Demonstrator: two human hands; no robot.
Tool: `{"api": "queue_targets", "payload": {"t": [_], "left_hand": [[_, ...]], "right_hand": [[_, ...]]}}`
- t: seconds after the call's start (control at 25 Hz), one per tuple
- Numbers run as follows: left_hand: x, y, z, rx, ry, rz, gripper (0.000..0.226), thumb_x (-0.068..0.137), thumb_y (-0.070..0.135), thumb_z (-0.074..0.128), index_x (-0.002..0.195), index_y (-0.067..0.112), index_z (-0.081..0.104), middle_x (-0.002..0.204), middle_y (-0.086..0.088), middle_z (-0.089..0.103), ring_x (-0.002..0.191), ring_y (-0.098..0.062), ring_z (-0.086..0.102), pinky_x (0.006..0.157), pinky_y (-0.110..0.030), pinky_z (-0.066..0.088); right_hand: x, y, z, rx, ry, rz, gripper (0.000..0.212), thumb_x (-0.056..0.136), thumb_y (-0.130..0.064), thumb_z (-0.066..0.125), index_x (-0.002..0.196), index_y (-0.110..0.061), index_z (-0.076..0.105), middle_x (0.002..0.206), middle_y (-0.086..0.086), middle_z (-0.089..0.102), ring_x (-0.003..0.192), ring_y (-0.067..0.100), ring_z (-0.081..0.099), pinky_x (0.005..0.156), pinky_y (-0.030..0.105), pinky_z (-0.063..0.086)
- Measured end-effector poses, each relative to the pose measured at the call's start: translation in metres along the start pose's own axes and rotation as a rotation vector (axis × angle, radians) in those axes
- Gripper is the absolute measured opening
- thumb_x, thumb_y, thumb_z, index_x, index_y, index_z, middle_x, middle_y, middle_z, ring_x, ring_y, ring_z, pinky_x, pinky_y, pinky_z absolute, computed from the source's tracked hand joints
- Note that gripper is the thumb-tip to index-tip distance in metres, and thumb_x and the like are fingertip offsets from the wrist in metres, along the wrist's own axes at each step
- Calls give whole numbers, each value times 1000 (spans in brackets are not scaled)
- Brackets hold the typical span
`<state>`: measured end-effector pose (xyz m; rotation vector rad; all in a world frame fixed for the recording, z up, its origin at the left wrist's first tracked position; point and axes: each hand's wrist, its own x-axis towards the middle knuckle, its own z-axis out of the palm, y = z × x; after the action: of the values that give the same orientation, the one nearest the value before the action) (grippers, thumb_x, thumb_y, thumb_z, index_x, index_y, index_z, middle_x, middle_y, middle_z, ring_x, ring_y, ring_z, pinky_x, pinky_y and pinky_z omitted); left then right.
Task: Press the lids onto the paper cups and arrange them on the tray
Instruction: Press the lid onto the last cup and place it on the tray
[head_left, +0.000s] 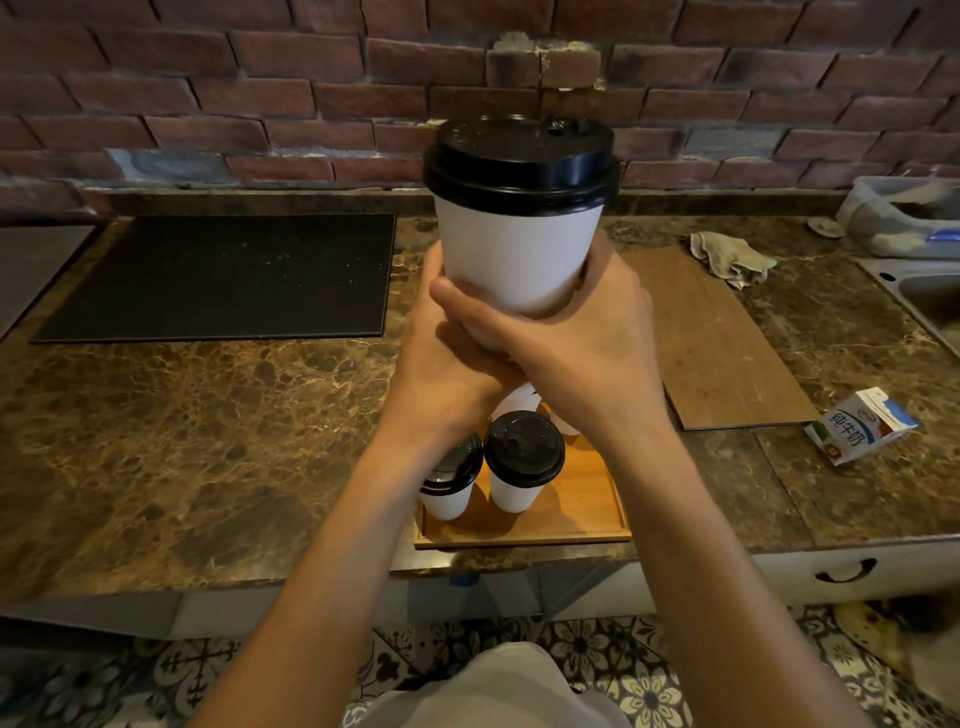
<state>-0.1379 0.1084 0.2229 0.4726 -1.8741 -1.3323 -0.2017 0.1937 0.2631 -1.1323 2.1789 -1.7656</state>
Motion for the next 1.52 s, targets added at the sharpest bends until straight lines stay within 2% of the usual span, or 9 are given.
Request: {"api": "queue_targets", "payload": {"t": [0.24, 0.36, 0.52, 0.68, 0.88, 1.08, 1.2, 1.4, 1.52], "left_hand": [[2, 1, -11, -27, -146, -27, 72, 68, 8, 81, 125, 24, 41, 109, 21, 55, 100, 22, 54, 73, 3, 42], [1, 4, -14, -9, -182, -45, 62, 68, 8, 81, 114, 30, 46, 98, 23, 60, 94, 23, 55, 68, 4, 42], [-2, 5, -22, -98, -325, -111, 51, 67, 6, 80, 106, 27, 54, 91, 26, 68, 90, 7, 65, 66, -6, 50], [-4, 9, -22, -100, -383, -126, 57, 61, 14, 86, 109, 25, 58, 96, 19, 69, 94, 0, 66, 70, -9, 51], [-5, 9, -21, -50, -341, -98, 50, 69, 4, 80, 102, 32, 55, 92, 29, 67, 91, 10, 64, 66, -4, 49], [-3, 8, -14, 31, -195, -121, 52, 64, 24, 85, 102, 40, 53, 93, 21, 66, 91, 15, 60, 64, 0, 46], [-2, 8, -8, 86, -122, -104, 55, 66, 28, 79, 114, 29, 52, 95, 21, 59, 86, 26, 54, 63, 5, 41], [-2, 6, -3, 159, -37, -102, 48, 75, 25, 72, 120, 21, 55, 96, 21, 60, 89, 12, 58, 69, -4, 48], [-2, 7, -3, 156, -49, -84, 52, 75, 18, 74, 123, 20, 55, 95, 24, 57, 84, 24, 54, 67, 2, 45]], "right_hand": [[8, 2, -15, 176, -159, 35, 75, 66, -37, 87, 130, -15, 53, 115, -4, 66, 106, 7, 65, 83, 31, 60], [10, 8, -19, 228, -249, 28, 74, 67, -33, 83, 131, -14, 52, 116, -2, 66, 108, 10, 65, 82, 31, 60], [13, 17, -26, 315, -408, 59, 52, 71, -25, 79, 118, -15, 60, 104, -1, 70, 100, 12, 68, 80, 26, 57], [12, 17, -28, 290, -451, 58, 56, 68, -31, 80, 119, -15, 60, 103, -5, 70, 101, 10, 67, 80, 23, 55], [12, 16, -28, 219, -410, 56, 66, 69, -32, 78, 128, -15, 54, 115, -2, 66, 105, 9, 65, 83, 28, 58], [13, 5, -24, 117, -281, 52, 73, 71, -41, 83, 133, -22, 48, 117, -9, 61, 105, 3, 61, 82, 24, 58], [12, 1, -16, 33, -184, 47, 81, 69, -49, 82, 135, -22, 44, 119, -11, 58, 106, 2, 58, 79, 19, 56], [3, 2, 2, 43, -30, 78, 91, 65, -51, 84, 137, -18, 38, 118, -7, 56, 109, 9, 57, 85, 34, 57], [2, 1, 1, 69, -13, 70, 90, 63, -50, 85, 135, -18, 42, 117, -8, 58, 108, 7, 59, 85, 34, 58]]}}
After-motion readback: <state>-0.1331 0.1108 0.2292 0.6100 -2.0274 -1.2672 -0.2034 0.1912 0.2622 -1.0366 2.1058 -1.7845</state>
